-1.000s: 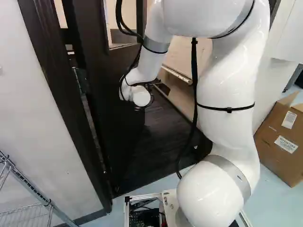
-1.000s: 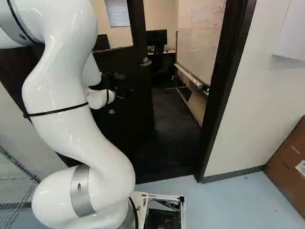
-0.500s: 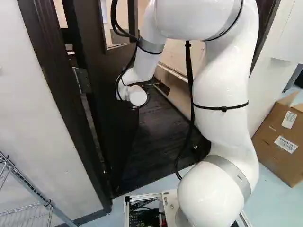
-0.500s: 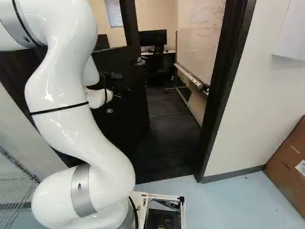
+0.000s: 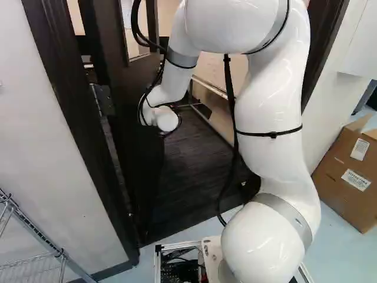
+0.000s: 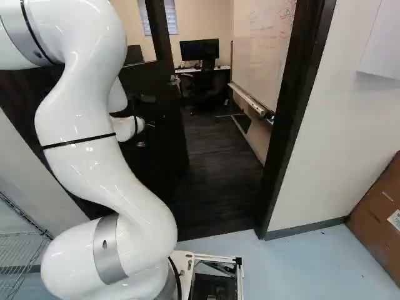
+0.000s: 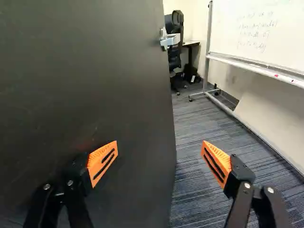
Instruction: Open the door and move inside
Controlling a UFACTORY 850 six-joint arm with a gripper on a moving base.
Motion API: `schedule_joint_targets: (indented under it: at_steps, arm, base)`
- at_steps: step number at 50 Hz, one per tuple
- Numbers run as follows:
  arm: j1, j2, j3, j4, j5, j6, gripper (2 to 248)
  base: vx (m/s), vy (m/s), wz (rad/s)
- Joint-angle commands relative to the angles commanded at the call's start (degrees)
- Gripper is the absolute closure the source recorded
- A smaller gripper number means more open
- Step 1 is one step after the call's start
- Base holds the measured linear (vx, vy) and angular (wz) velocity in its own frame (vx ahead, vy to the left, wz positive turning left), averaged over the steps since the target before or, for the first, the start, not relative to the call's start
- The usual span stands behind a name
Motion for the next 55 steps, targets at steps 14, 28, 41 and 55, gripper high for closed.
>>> schedule_joint_targets:
  at_steps: [14,28,41,55]
  arm:
    - [0.86,-0.87,-1.11,-0.96,0.00,0.00,3]
    - [1.70,-1.70,-2.16,-1.92,0.00,0.00,3]
    - [2.51,-2.34,-2.99,-2.81,0.00,0.00,3]
    - [3.36,-3.02,-3.86,-3.77,0.00,0.00,3]
  base:
    - [0.000,0.000,0.000]
    - [0.000,0.000,0.000]
    - [0.000,0.000,0.000]
    - [0.000,0.000,0.000]
